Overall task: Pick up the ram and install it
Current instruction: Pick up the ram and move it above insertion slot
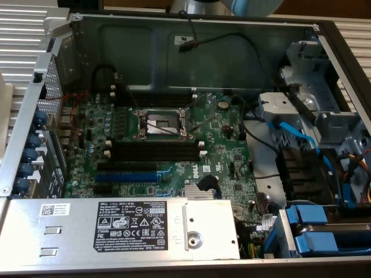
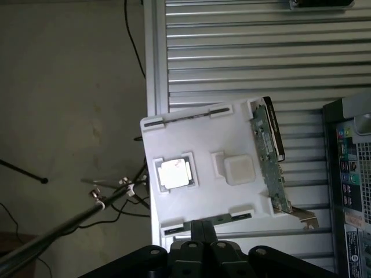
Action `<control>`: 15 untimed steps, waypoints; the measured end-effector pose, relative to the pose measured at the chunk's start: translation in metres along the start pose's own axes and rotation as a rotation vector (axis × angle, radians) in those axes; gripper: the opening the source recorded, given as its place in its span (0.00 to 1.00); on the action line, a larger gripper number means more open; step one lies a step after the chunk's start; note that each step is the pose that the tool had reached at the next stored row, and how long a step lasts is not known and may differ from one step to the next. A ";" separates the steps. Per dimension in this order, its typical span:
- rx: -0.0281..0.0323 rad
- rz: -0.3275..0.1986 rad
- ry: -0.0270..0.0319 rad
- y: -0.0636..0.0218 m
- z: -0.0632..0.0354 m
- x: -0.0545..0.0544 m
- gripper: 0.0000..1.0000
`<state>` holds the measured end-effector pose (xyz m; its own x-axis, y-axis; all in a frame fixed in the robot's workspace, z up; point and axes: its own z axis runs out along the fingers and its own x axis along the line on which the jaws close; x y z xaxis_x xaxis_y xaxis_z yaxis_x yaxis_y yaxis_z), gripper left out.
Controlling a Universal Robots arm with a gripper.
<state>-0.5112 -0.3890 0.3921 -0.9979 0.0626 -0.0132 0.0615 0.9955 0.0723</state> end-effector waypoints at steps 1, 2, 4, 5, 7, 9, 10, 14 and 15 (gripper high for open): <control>0.0000 0.000 0.0000 0.0000 0.0000 0.000 0.11; 0.0000 0.000 0.0000 0.0000 0.0000 0.000 0.11; 0.0000 0.000 0.0000 0.0000 0.0000 0.000 0.11; 0.0000 0.000 0.0000 0.0000 0.0000 0.000 0.11; 0.0000 0.000 0.0000 0.0000 0.0000 0.000 0.11; 0.0000 0.000 -0.0001 0.0000 0.0000 0.000 0.11; 0.0000 0.000 0.0000 0.0000 0.0000 0.000 0.11; 0.0000 0.000 -0.0001 0.0000 0.0000 0.000 0.11; 0.0000 0.000 0.0000 0.0000 0.0000 0.000 0.11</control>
<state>-0.5112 -0.3890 0.3921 -0.9979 0.0626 -0.0133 0.0615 0.9955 0.0723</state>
